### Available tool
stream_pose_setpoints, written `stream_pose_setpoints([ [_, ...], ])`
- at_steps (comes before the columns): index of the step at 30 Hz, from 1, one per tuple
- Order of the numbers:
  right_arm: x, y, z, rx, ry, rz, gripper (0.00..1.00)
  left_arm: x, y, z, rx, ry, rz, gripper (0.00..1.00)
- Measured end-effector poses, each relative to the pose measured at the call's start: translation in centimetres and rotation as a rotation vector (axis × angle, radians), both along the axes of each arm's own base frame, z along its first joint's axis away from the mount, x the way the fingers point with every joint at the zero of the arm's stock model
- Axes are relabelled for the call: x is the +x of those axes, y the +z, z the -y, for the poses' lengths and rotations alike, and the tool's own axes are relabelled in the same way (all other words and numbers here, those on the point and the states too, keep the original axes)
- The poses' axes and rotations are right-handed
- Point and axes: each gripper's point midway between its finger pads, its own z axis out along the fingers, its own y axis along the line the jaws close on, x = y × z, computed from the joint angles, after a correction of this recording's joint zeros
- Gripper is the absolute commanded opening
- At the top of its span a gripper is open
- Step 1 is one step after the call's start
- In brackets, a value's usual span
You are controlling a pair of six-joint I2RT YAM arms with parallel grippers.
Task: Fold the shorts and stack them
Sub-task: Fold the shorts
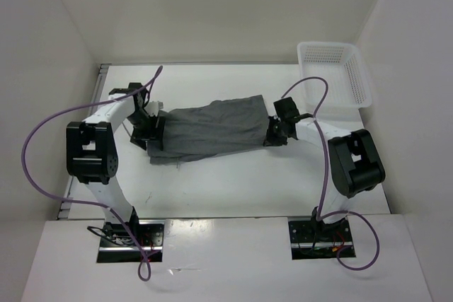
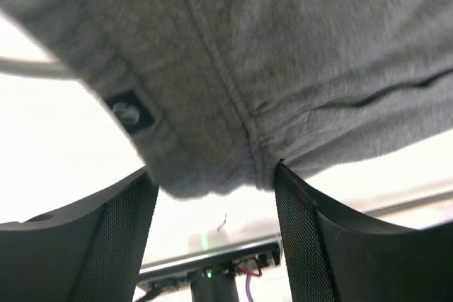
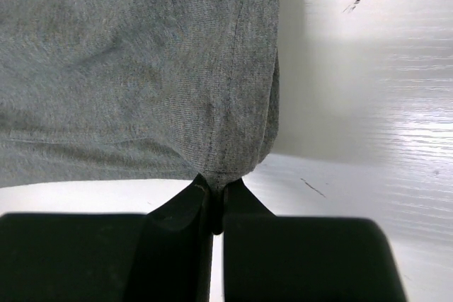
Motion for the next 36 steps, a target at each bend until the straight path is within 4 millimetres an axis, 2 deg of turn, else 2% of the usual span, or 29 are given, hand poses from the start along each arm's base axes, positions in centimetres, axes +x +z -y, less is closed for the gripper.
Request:
stream_pose_setpoints([
  [4, 0.2, 0.2, 0.4, -0.016, 0.006, 0.015, 0.0, -0.7, 1.7, 0.1, -0.004, -0.002, 0.004, 0.73],
  [8, 0.3, 0.1, 0.8, -0.03, 0.006, 0.019, 0.0, -1.4, 2.8, 0.2, -0.013, -0.001, 0.006, 0.64],
  [12, 0.3, 0.0, 0.9, -0.039, 0.009, 0.023, 0.0, -3.2, 1.7, 0.4, -0.023, -0.002, -0.054, 0.62],
  [15, 0.4, 0.0, 0.9, -0.041, 0.011, 0.025, 0.0, -3.8, 1.0, 0.6, -0.033, -0.001, -0.092, 0.66],
  [21, 0.3, 0.0, 1.0, -0.045, 0.019, 0.033, 0.0, -3.1, 1.5, 1.5, -0.087, -0.004, -0.05, 0.74],
  [23, 0.1, 0.0, 1.1, -0.048, 0.021, 0.033, 0.0, -2.5, 2.3, 1.7, -0.099, -0.006, -0.001, 0.81],
  [27, 0.0, -0.1, 1.2, -0.055, 0.026, 0.034, 0.0, -0.2, 4.3, 1.4, -0.086, -0.008, 0.139, 0.82],
  [28, 0.0, -0.1, 1.2, -0.056, 0.028, 0.035, 0.02, 0.6, 4.6, 1.2, -0.077, -0.008, 0.172, 0.82],
  [29, 0.1, -0.1, 1.2, -0.056, 0.028, 0.036, 0.31, 1.3, 4.8, 1.0, -0.069, -0.007, 0.199, 0.82],
  [30, 0.1, -0.1, 1.3, -0.056, 0.026, 0.037, 0.44, 1.9, 4.7, 0.9, -0.061, -0.006, 0.213, 0.82],
  [32, 0.2, -0.1, 1.4, -0.068, 0.031, 0.044, 0.51, 2.6, 3.9, 0.5, -0.044, -0.002, 0.209, 0.82],
  [36, 0.5, 0.0, 1.8, -0.08, 0.04, 0.056, 0.52, 2.7, 1.0, 0.0, -0.015, 0.005, 0.133, 0.82],
])
